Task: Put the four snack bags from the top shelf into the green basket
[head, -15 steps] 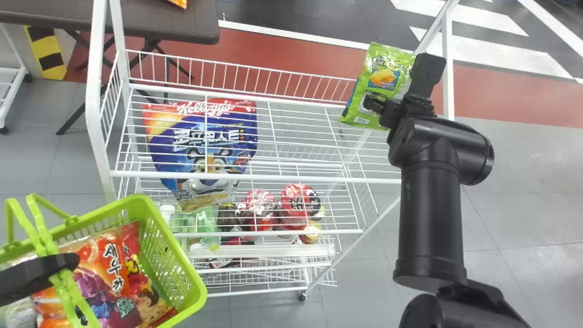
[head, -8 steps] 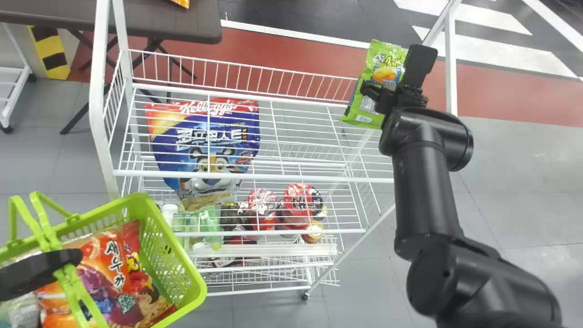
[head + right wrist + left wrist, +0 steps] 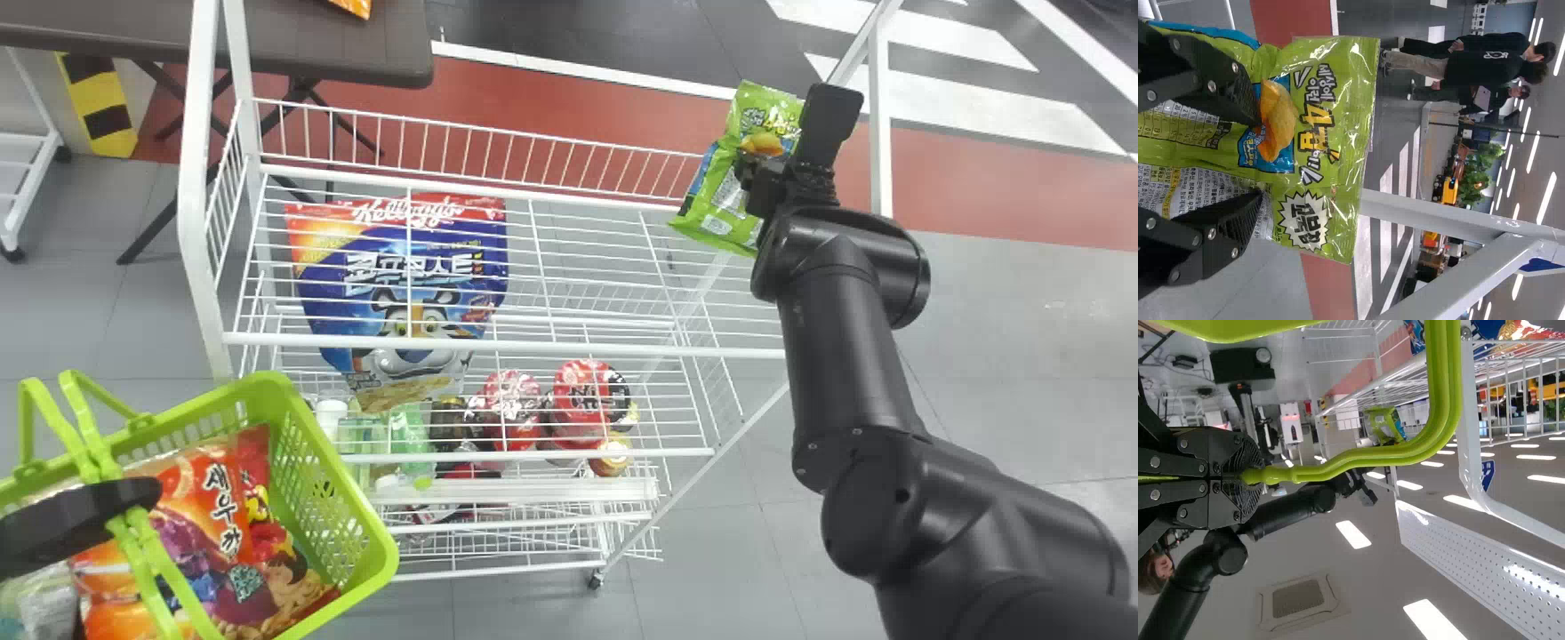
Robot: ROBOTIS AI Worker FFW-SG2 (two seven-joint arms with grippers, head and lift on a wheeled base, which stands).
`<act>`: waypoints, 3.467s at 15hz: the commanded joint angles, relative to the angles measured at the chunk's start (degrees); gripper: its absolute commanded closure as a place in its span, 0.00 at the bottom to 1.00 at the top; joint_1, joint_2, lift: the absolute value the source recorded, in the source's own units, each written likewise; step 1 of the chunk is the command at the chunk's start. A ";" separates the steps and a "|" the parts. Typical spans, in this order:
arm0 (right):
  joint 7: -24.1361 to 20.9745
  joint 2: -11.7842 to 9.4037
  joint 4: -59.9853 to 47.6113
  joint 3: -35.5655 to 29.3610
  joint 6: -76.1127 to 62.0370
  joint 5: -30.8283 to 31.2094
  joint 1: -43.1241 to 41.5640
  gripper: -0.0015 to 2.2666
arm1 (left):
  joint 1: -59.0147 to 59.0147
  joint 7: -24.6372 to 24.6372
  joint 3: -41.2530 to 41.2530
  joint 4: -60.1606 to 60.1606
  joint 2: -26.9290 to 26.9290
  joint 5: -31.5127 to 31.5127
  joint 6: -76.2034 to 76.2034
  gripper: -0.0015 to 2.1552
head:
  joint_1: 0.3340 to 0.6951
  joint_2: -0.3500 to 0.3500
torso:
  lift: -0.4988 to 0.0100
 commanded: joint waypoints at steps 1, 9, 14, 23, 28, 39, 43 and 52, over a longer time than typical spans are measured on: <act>0.00 -0.01 -0.51 -0.08 -0.52 -0.25 0.70 0.99 | -0.34 -0.66 -0.32 0.32 0.00 -0.09 -0.10 1.00 | 1.00 0.04 | 0.98; 0.88 1.57 -28.64 5.10 8.62 -11.68 17.66 0.99 | -0.87 -0.66 0.12 0.67 0.44 -0.01 -0.10 1.00 | 1.00 0.06 | 0.98; 0.97 1.57 -51.93 8.09 19.69 -22.93 30.14 0.99 | -2.28 -0.66 -0.23 1.81 0.44 -0.09 -0.10 1.00 | 1.00 0.12 | 0.98; 1.15 1.22 -84.71 16.09 55.20 -45.78 45.26 0.99 | -4.91 -0.66 -0.49 3.74 0.44 -1.06 -0.10 1.00 | 1.00 0.42 | 0.98; 1.15 2.36 -84.18 26.11 63.81 -49.21 43.32 0.99 | -6.50 -0.66 -1.11 4.97 0.35 -1.68 -0.10 1.00 | 1.00 0.66 | 0.98; 1.23 7.02 -57.29 41.58 49.05 -46.31 34.62 0.87 | -4.56 -0.66 -0.14 2.42 0.53 2.89 3.24 1.00 | 1.00 0.98 | 0.98; 4.84 6.67 -60.80 39.03 60.65 -47.18 36.55 0.00 | -4.30 -0.66 -0.05 2.42 0.88 3.95 3.24 1.00 | 1.00 1.00 | 0.98; 11.34 5.08 -85.68 17.05 42.19 -29.34 54.92 0.02 | -2.72 -0.66 -0.58 0.23 0.97 4.92 4.65 1.00 | 1.00 0.73 | 0.98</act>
